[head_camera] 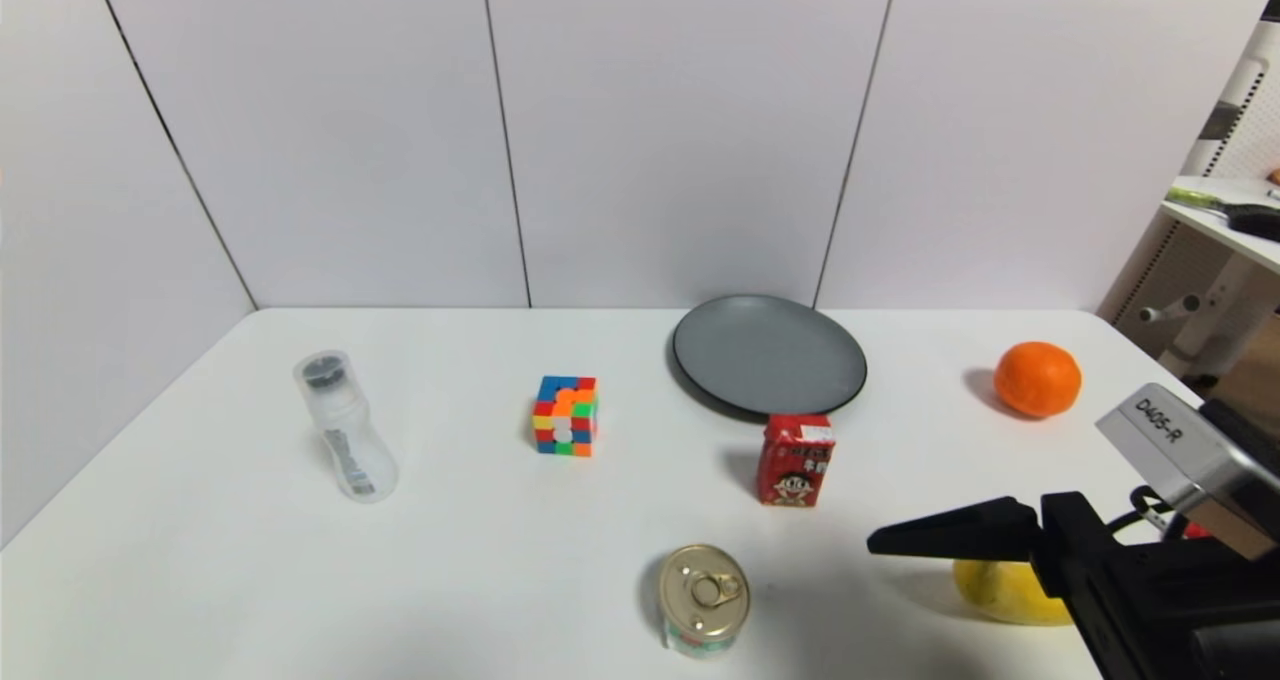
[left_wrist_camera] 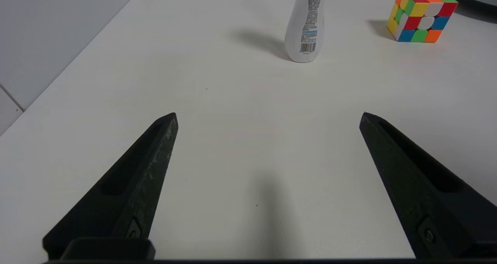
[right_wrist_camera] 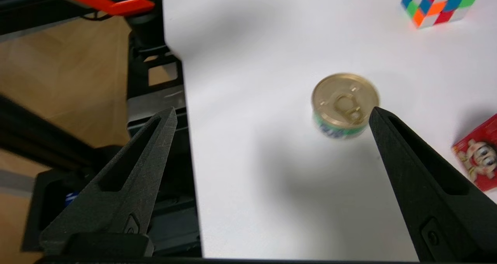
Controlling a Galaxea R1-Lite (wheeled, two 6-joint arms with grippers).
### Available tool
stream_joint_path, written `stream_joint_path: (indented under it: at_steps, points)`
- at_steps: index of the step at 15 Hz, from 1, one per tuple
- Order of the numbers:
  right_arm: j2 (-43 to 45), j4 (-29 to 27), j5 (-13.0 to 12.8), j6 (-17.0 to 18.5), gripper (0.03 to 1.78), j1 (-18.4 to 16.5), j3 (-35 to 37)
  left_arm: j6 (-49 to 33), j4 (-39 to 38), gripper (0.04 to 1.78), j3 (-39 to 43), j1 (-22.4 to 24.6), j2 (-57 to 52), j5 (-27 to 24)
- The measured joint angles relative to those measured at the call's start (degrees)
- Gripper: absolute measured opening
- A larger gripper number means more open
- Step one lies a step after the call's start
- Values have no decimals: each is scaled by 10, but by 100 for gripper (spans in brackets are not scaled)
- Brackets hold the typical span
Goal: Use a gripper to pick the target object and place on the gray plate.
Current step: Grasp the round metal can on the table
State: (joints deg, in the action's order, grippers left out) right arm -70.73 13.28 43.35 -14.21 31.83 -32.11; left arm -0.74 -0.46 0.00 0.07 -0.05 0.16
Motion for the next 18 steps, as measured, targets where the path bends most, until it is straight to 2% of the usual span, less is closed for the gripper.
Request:
stream_joint_path:
  at_steps: [6,11,13,18]
  points:
    - [-91,149,3,-7,171,3,14,0,0,169,0,0,0,0]
    - [-167,295,3,-11,171,31,39,0,0,169,0,0,0,0]
    - [-195,320,3,-20,171,43,46,0,0,169,0,0,0,0]
    - [-260,331,2,-40,171,51,55,0,0,169,0,0,0,0]
